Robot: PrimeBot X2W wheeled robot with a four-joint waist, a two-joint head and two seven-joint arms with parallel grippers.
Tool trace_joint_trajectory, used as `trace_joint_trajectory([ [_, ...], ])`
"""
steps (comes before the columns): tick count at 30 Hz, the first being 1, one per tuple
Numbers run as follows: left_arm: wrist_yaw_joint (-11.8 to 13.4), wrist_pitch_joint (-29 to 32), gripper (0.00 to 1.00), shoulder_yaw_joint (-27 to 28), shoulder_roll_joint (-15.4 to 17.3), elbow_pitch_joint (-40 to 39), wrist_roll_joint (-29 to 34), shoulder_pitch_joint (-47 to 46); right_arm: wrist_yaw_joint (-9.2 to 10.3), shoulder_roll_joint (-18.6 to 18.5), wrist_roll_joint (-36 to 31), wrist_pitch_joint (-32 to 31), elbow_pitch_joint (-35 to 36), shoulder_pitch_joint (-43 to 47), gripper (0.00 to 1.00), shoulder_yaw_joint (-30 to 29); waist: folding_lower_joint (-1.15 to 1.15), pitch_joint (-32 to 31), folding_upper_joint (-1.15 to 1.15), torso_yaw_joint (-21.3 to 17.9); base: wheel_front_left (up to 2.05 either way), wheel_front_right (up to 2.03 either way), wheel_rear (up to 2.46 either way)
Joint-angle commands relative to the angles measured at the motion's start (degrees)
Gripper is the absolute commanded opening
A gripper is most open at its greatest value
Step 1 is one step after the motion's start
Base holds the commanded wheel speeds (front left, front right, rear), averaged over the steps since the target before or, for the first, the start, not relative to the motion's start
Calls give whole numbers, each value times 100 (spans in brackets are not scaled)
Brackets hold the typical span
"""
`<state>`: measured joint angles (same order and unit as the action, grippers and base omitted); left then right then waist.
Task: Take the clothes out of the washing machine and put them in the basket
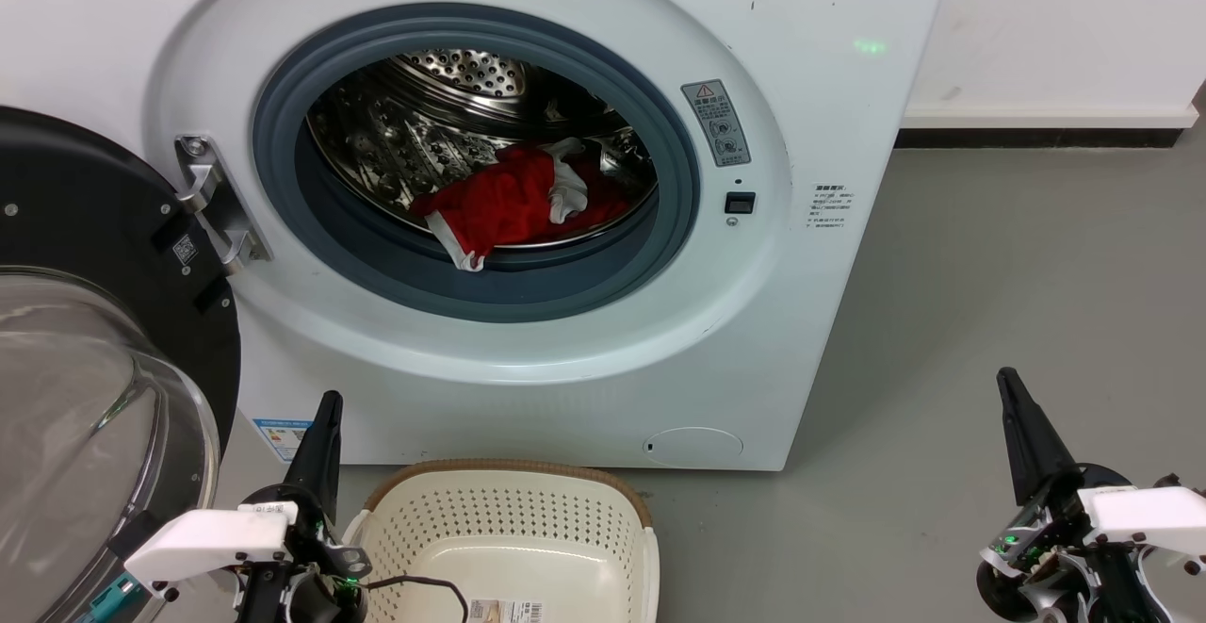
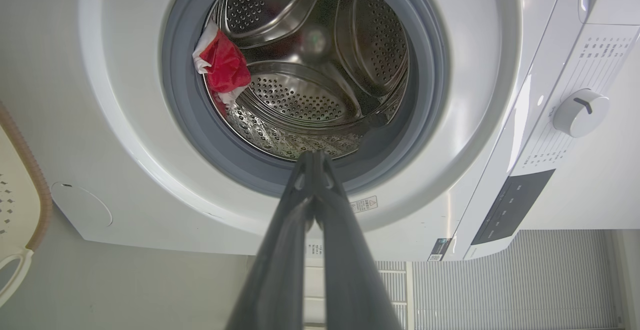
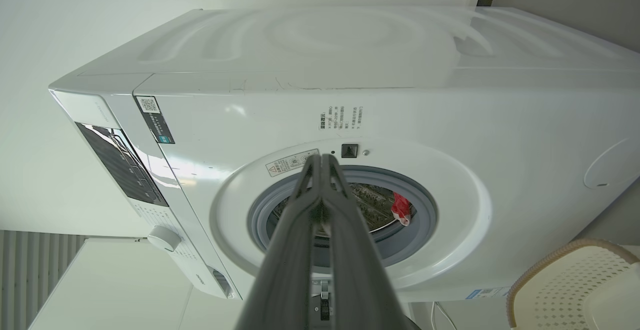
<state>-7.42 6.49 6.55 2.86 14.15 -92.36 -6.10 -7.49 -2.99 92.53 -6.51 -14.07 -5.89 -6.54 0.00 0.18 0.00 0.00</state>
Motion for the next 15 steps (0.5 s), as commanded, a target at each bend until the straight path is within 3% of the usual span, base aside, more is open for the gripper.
trace_joint_trajectory([
  [1, -23, 24, 0, 5, 1, -11, -12, -30, 0, 18, -25, 0, -8, -70, 0, 3, 0, 0, 0, 0, 0, 0, 0],
  [15, -22, 24, 0, 5, 1, -12, -11, -30, 0, 18, -26, 0, -8, -70, 0, 3, 0, 0, 0, 0, 0, 0, 0],
])
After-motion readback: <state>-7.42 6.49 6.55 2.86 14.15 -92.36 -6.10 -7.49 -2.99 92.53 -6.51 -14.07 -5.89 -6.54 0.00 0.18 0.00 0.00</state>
